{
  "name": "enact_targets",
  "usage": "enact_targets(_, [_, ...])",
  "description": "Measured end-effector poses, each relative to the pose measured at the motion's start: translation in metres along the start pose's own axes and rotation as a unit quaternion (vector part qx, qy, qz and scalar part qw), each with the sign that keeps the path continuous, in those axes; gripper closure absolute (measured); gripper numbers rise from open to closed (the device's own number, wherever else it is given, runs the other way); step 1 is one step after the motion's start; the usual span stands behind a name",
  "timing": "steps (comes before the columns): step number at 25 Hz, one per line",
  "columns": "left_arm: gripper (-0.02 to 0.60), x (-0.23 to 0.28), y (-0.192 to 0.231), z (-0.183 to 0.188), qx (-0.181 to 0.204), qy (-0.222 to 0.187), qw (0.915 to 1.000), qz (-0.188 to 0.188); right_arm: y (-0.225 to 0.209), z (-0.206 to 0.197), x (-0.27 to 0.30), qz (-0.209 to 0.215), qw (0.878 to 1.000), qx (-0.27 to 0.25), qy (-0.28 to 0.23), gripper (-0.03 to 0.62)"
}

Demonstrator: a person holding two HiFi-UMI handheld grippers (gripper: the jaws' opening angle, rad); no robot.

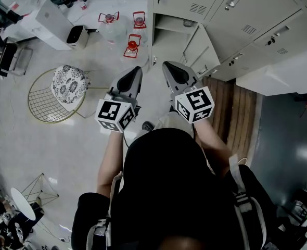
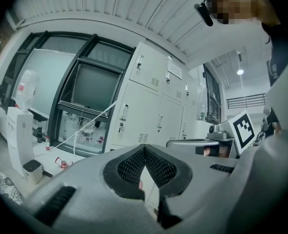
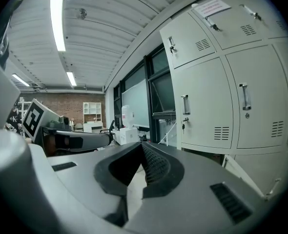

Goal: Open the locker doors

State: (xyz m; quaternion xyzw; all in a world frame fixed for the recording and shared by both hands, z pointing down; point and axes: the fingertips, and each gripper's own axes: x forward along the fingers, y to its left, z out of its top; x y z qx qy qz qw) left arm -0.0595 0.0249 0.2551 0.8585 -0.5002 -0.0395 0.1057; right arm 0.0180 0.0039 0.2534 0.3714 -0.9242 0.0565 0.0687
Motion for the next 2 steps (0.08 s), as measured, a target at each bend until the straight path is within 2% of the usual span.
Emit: enact_targets(2, [0.566, 0.0007, 0.0002, -0.0012, 0.001, 0.001, 1.0, -0.001, -0.0018, -0.0018, 0.0005, -0.002, 1.0, 0.001, 0.002, 0.59])
